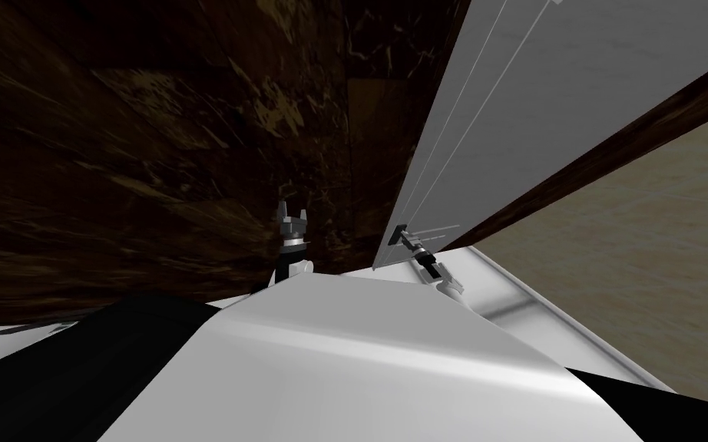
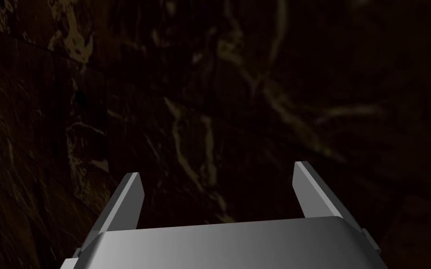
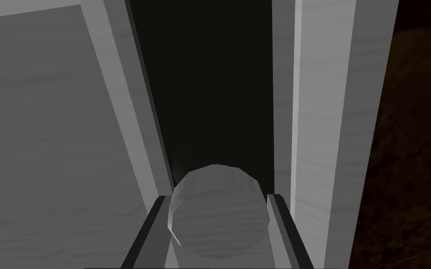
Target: Pull the door open
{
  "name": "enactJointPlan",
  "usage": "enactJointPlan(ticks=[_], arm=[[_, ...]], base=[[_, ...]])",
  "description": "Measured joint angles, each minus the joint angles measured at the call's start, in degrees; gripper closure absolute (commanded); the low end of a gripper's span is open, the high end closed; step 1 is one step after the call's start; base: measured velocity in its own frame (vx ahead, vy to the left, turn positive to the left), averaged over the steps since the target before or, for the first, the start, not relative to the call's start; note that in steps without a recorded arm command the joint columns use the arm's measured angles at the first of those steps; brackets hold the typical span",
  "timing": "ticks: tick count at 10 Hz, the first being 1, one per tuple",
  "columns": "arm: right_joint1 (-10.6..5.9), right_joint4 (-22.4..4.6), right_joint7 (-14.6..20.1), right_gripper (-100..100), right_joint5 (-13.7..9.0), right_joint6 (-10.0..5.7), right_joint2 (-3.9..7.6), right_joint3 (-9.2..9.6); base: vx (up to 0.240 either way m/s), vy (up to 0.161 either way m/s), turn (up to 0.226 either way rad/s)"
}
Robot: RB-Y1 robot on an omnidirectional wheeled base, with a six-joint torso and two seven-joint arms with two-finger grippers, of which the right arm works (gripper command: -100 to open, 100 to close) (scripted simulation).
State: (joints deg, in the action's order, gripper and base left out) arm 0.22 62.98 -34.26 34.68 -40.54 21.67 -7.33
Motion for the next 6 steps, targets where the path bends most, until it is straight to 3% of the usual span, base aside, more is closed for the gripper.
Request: enactJointPlan(ticks=[6], arm=[[-1.01, -0.9, 7.2, 100, -5.9, 0.99, -0.55, 0.59]], base=[[-0.071, -0.064, 0.117]])
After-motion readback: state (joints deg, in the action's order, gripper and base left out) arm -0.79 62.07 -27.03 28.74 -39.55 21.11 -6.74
